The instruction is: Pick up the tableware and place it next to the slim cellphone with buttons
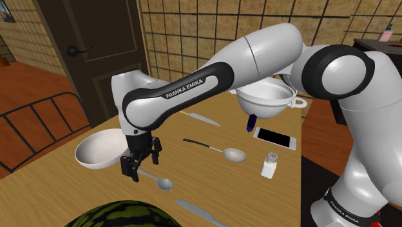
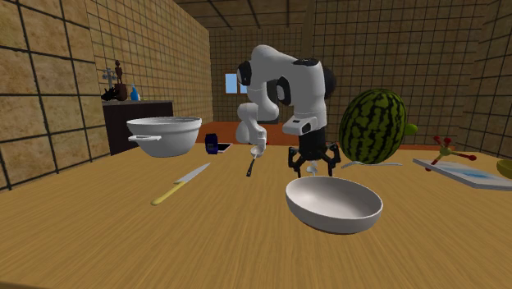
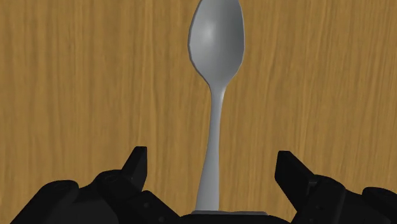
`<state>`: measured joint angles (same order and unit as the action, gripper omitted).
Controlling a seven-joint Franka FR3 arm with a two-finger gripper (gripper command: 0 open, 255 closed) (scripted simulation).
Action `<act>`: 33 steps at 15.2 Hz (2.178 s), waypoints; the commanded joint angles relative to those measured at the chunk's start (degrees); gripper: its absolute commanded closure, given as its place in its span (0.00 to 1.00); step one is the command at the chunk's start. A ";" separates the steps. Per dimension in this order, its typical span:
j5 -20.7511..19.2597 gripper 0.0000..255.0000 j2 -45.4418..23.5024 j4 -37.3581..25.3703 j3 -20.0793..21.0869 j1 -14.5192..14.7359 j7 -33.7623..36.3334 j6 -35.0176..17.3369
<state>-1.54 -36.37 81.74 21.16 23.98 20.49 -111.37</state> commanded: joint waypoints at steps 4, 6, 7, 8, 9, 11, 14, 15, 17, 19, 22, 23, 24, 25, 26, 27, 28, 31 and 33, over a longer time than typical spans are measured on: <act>-0.04 0.00 -0.10 0.45 0.01 0.12 0.14 -0.60; -0.04 0.00 -0.10 0.45 0.01 0.12 0.14 -0.60; -0.04 0.00 -0.10 0.45 0.01 0.12 0.14 -0.60; -0.04 0.00 -0.10 0.45 0.01 0.12 0.14 -0.59; -0.04 1.00 -0.10 0.45 0.01 0.12 0.14 -0.59; -0.04 1.00 -0.10 0.45 0.01 0.12 0.14 -0.59; -0.05 1.00 -0.16 0.32 0.01 0.17 0.18 -0.54; -0.06 1.00 -0.18 0.28 0.00 0.17 0.17 -0.51; -0.06 1.00 -0.21 0.22 0.00 0.18 0.18 -0.48; 0.03 1.00 0.19 0.13 0.07 0.10 0.18 0.00; 0.24 1.00 1.00 -0.93 0.23 0.06 0.31 1.83; 0.29 1.00 1.23 -1.35 0.28 0.05 0.36 2.47; 0.35 1.00 1.46 -1.77 0.33 0.05 0.41 3.10; 0.41 1.00 1.69 -2.20 0.38 0.05 0.46 3.74; 0.46 1.00 1.90 -2.64 0.42 0.05 0.52 4.38; 0.51 1.00 2.10 -3.11 0.47 0.06 0.57 5.03; 0.56 1.00 2.28 -3.60 0.51 0.07 0.63 5.69; 0.68 1.00 2.77 -5.17 0.63 0.12 0.80 7.71; 0.74 1.00 3.02 -6.33 0.70 0.18 0.93 9.09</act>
<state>-0.83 -33.48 75.92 21.81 24.08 21.28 -102.91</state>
